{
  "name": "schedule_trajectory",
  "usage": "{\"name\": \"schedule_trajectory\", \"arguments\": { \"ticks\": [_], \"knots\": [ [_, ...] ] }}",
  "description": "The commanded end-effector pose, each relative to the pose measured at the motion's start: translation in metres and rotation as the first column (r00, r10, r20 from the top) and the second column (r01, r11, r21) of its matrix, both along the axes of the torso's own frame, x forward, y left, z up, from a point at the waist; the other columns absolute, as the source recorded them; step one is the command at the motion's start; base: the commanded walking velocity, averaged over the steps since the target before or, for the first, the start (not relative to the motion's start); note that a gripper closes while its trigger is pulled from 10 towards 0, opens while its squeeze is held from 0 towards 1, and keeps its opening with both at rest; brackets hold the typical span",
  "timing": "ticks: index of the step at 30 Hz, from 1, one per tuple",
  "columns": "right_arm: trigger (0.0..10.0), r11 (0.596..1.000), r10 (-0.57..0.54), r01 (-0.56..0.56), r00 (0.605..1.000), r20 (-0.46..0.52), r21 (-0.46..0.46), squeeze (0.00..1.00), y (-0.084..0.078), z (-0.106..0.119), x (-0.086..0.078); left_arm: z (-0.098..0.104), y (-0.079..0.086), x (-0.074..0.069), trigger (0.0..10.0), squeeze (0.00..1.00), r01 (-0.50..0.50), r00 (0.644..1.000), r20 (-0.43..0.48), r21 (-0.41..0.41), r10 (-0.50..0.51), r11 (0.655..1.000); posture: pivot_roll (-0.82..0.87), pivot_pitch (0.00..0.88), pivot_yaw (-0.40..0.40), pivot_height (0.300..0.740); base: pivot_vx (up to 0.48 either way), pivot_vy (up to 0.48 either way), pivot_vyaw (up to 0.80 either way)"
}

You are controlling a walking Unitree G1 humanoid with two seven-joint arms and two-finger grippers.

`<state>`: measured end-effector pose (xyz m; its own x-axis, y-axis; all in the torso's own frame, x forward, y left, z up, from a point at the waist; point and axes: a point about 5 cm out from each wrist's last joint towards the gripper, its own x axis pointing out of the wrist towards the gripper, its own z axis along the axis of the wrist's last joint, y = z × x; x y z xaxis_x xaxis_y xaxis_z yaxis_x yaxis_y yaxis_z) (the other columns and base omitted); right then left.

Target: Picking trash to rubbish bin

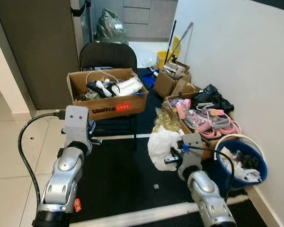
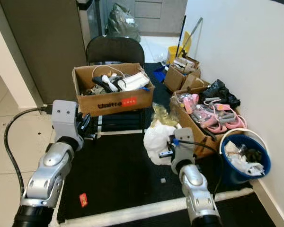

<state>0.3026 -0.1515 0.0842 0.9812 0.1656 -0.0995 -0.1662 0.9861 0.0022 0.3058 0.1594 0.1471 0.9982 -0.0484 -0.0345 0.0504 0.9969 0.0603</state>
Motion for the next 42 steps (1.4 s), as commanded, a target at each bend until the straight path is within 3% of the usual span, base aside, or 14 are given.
{"name": "schedule_trajectory", "arguments": {
  "ticks": [1,27,42],
  "knots": [
    [10.0,0.999,-0.039,0.038,0.999,0.032,0.017,0.00,-0.007,0.006,0.002,-0.005,-0.005,-0.001,10.0,0.00,0.019,1.000,-0.017,-0.004,-0.020,1.000,-0.04,0.044,-0.056,0.740,0.398,0.000,0.00],
    [10.0,0.999,-0.008,0.002,0.991,0.132,0.046,0.00,0.006,0.025,0.017,-0.019,-0.015,-0.009,10.0,0.00,0.039,0.998,-0.054,-0.025,-0.040,0.999,-0.03,0.017,-0.086,0.740,0.397,0.000,0.00],
    [10.0,0.999,-0.018,0.013,0.991,0.129,0.038,0.00,0.007,0.024,0.019,-0.022,-0.014,-0.006,10.0,0.00,0.038,0.996,-0.077,0.033,-0.035,0.999,-0.03,0.000,-0.084,0.740,0.397,0.000,0.00]
  ]
}}
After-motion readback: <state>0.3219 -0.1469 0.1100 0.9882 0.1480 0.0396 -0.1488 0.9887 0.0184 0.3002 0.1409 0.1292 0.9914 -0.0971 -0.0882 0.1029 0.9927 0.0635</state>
